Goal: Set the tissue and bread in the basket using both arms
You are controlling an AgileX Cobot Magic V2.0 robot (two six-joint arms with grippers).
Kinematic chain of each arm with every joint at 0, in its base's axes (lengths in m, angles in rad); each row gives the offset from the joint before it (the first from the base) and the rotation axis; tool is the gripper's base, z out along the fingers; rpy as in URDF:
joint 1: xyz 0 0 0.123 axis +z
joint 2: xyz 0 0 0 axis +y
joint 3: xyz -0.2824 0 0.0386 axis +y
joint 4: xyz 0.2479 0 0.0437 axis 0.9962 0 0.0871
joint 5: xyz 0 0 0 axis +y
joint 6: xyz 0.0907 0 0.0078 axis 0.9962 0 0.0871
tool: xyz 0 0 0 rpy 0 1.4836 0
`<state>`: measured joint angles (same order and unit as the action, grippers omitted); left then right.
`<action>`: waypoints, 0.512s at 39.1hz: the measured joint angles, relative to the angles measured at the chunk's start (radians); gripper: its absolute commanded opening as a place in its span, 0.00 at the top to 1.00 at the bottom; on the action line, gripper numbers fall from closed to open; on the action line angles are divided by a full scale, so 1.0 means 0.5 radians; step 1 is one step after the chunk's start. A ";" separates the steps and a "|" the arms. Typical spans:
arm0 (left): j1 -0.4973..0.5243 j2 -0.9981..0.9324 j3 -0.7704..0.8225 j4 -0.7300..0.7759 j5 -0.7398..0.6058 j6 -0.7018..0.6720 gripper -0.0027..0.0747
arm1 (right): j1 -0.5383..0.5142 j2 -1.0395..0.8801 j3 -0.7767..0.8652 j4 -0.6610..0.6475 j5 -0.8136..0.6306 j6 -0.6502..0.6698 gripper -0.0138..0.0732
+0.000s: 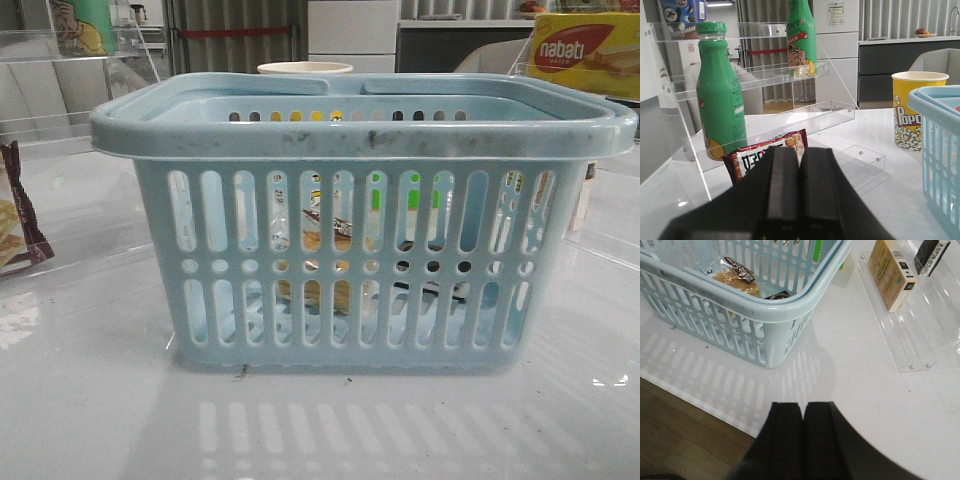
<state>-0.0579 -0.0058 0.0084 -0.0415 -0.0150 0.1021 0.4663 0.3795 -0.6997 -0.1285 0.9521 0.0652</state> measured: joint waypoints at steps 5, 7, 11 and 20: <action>0.000 0.000 0.000 0.000 0.000 0.000 0.85 | 0.000 0.000 0.000 0.000 0.000 0.000 0.78; 0.000 0.000 0.000 0.000 0.000 0.000 0.85 | 0.000 0.000 0.000 0.000 0.000 0.000 0.78; 0.000 0.000 0.000 0.000 0.000 0.000 0.85 | 0.000 -0.014 0.018 0.000 0.000 0.000 0.78; 0.000 0.000 0.000 0.000 0.000 0.000 0.85 | -0.160 -0.187 0.313 -0.008 -0.371 0.000 0.78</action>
<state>-0.0579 -0.0058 0.0084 -0.0415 -0.0150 0.1021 0.3862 0.2861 -0.5433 -0.1324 0.7669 0.0652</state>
